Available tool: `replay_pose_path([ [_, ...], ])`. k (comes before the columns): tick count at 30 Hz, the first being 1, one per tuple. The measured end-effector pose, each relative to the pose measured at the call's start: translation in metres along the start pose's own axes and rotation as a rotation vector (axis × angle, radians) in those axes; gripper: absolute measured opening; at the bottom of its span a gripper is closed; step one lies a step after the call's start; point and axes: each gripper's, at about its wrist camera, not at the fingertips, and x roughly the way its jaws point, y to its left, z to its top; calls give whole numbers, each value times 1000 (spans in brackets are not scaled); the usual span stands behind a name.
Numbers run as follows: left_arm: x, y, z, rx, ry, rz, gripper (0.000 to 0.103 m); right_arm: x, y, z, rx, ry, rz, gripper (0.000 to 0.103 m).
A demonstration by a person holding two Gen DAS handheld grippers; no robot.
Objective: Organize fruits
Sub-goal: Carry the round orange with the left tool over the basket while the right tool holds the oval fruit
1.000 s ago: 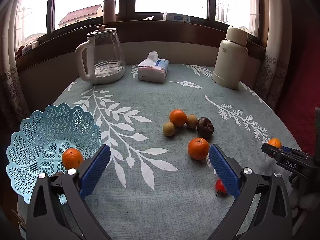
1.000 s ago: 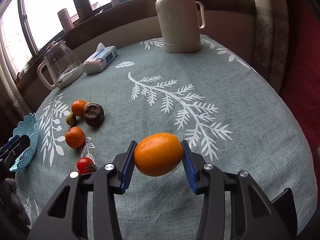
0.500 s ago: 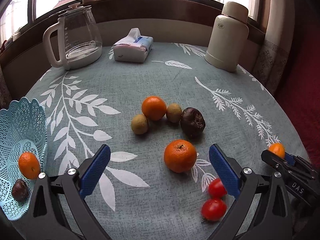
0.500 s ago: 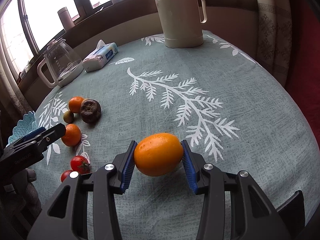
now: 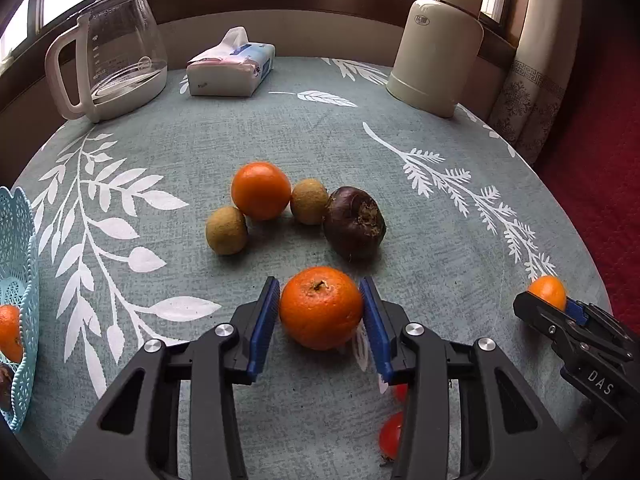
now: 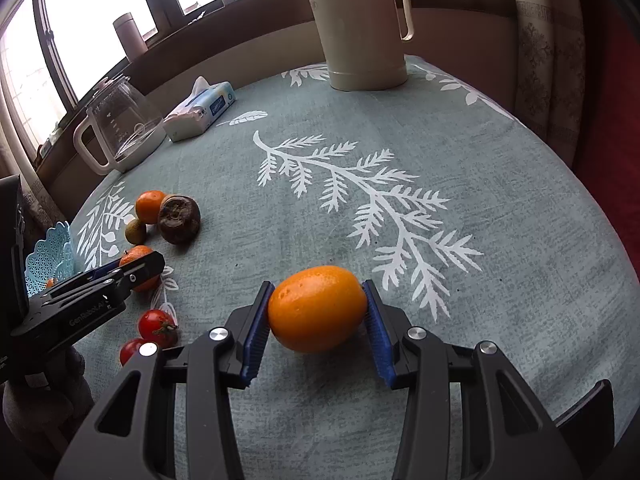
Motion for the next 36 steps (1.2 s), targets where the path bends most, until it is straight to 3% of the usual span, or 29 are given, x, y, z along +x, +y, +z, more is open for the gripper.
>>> replay_pose_path([
  [13, -18, 4, -3, -20, -44, 25, 40, -1, -2, 1, 4, -4, 0, 45],
  [36, -105, 43, 6, -106, -258, 176, 40, -5, -4, 2, 4, -20, -10, 45],
])
